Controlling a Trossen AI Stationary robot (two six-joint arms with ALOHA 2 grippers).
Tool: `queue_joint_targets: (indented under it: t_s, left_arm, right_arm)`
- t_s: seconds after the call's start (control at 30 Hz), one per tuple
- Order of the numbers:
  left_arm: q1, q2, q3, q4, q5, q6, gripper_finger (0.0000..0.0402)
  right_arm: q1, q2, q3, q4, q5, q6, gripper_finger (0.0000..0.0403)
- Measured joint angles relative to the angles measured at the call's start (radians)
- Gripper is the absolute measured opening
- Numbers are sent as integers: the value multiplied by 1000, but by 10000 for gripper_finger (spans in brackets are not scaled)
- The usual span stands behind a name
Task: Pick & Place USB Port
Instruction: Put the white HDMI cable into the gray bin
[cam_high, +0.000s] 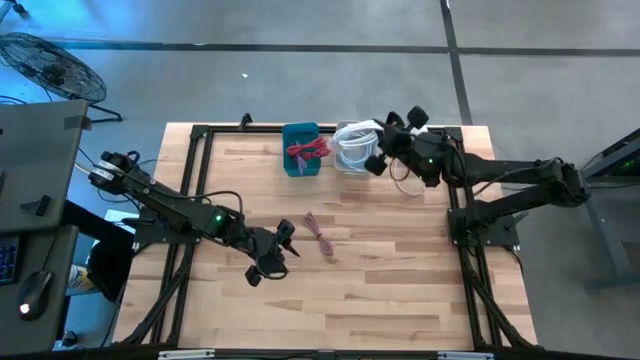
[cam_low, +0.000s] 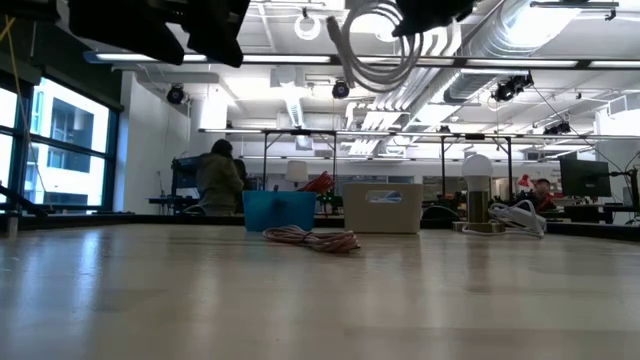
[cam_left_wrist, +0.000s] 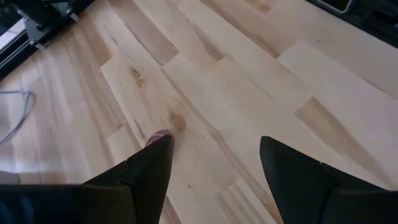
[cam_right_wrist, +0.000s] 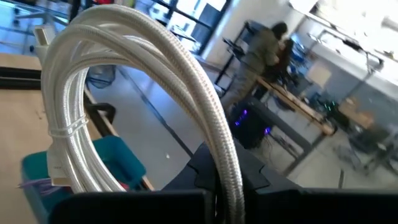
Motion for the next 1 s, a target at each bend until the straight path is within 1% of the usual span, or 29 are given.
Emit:
queue_joint_targets:
  t_s: [0.13,0.23,0.43,0.63,1.0]
  left_arm:
    - [0,0,0,0,-15,0,238]
    - [0,0,0,-1,-25,0,238]
    - [0,0,0,-1,-26,0,238]
    - [0,0,0,-4,-25,-19,238]
    - [0,0,0,-10,-25,-22,238]
  right_arm:
    - [-61,0,0,-39,-22,65,8]
    - [-105,7,0,-71,-68,121,8]
    - [-170,60,0,-100,-88,153,8]
    - [-212,129,0,-100,-136,187,8]
    - [-255,224,0,-166,-132,216,8]
